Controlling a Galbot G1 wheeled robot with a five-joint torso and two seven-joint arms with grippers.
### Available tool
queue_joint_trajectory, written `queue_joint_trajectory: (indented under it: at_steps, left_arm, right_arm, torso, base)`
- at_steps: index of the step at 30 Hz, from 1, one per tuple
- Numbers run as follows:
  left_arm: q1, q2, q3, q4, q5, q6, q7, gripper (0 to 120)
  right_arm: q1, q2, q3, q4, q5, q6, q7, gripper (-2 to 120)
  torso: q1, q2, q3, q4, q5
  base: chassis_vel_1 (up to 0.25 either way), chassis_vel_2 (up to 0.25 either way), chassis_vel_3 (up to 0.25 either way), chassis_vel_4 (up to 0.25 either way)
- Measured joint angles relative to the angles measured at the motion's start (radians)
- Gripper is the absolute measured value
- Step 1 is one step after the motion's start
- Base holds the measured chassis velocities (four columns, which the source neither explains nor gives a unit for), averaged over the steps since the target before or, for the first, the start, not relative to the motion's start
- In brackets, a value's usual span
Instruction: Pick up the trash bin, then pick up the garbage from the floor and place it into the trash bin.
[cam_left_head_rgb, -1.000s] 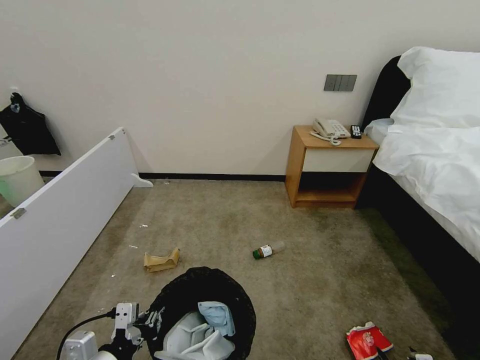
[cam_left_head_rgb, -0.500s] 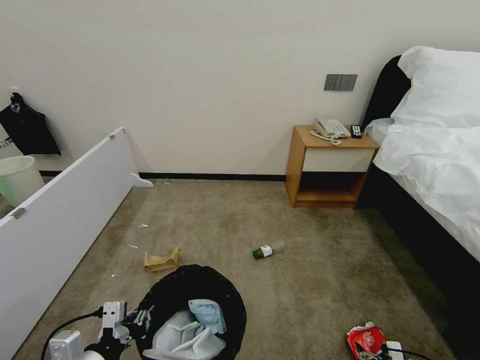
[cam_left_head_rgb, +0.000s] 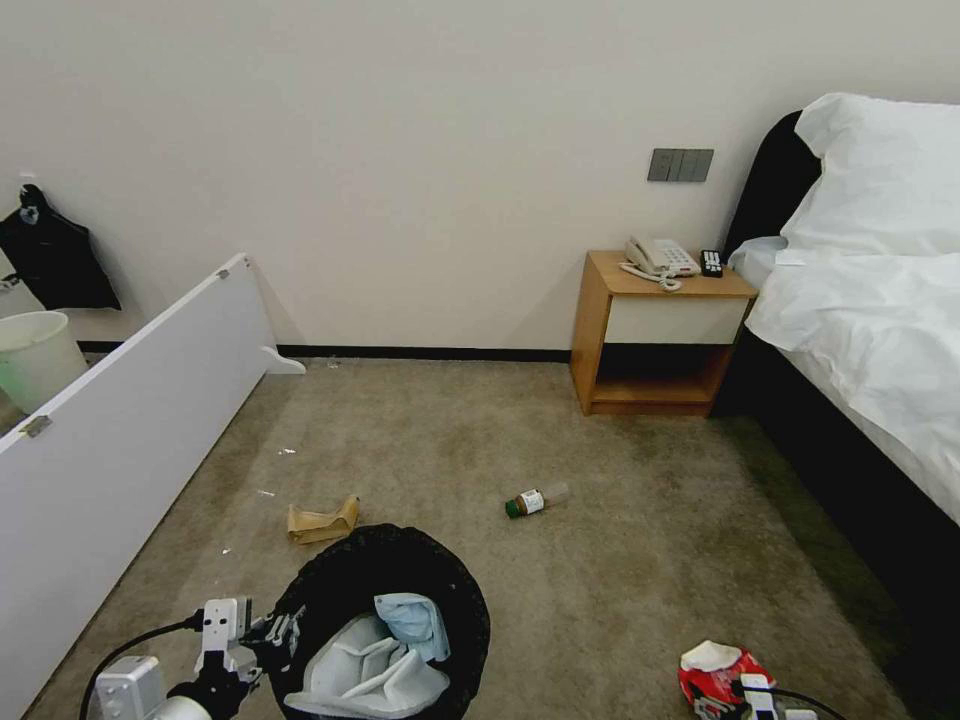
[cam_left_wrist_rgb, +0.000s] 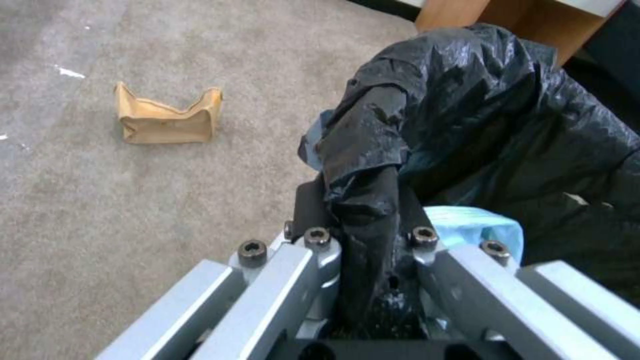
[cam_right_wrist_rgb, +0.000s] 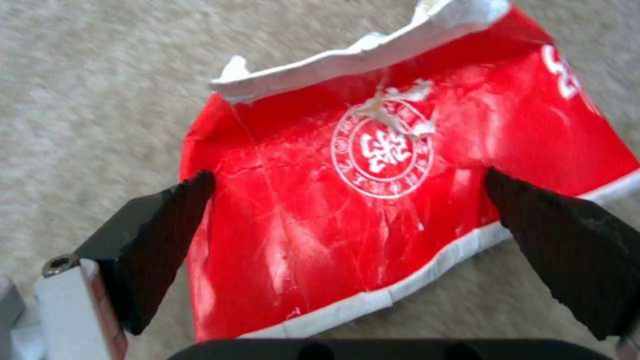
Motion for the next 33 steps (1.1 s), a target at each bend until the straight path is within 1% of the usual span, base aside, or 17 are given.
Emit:
queue_joint_trajectory:
  at_steps: [4,7,13,18,24,25,26,28,33]
  left_arm:
    - [0.004,-0.003,0.0,-0.003,0.003,0.0,0.0,4]
    - [0.008,-0.005,0.0,-0.005,0.006,0.0,0.0,4]
    - [0.009,-0.006,0.0,-0.008,0.009,-0.002,0.001,4]
    - [0.008,-0.007,0.003,-0.008,0.01,-0.002,0.001,4]
    - [0.007,-0.006,0.005,-0.009,0.01,-0.002,0.002,4]
    - [0.007,-0.006,0.005,-0.009,0.01,-0.003,0.003,4]
    - [0.007,-0.006,0.005,-0.009,0.01,-0.003,0.003,4]
    - [0.006,-0.006,0.005,-0.009,0.01,-0.003,0.003,4]
    - [0.004,-0.006,0.007,-0.008,0.01,-0.003,0.003,4]
  right_arm:
    - [0.002,0.0,-0.012,0.014,-0.02,0.011,0.003,100]
    - [0.001,0.0,-0.019,0.029,-0.027,0.013,0.008,100]
    - [-0.009,-0.005,-0.025,0.079,-0.024,0.013,0.015,100]
    - [-0.008,-0.006,-0.026,0.09,-0.016,0.008,0.032,100]
    - [-0.003,-0.005,-0.032,0.114,0.004,-0.012,0.063,100]
    - [-0.002,-0.006,-0.036,0.119,0.0,-0.03,0.093,100]
    - [-0.002,-0.006,-0.036,0.119,0.0,-0.03,0.093,100]
    - [-0.005,-0.007,-0.043,0.128,-0.004,-0.06,0.14,100]
    - [-0.006,-0.005,-0.05,0.132,-0.004,-0.086,0.164,100]
  torso:
    - [0.0,0.0,0.0,-0.0004,-0.0001]
    - [0.0,0.0,0.0,-0.0002,0.0]
    - [0.0,0.0,0.0,-0.0002,0.0]
    - [0.0,0.0,0.0,-0.0003,0.0001]
    - [0.0,0.0,0.0,-0.0002,0.0]
    - [0.0,0.0,0.0,-0.0002,0.0]
    - [0.0,0.0,0.0,-0.0002,0.0]
    - [0.0,0.0,0.0,-0.0003,0.0]
    - [0.0,0.0,0.0,-0.0003,-0.0001]
  base:
    - [0.0,0.0,0.0,0.0]
    - [0.0,0.0,0.0,0.0]
    - [0.0,0.0,0.0,0.0]
    - [0.0,0.0,0.0,0.0]
    - [0.0,0.0,0.0,0.0]
    - [0.0,0.0,0.0,0.0]
    - [0.0,0.0,0.0,0.0]
    - [0.0,0.0,0.0,0.0]
    - [0.0,0.0,0.0,0.0]
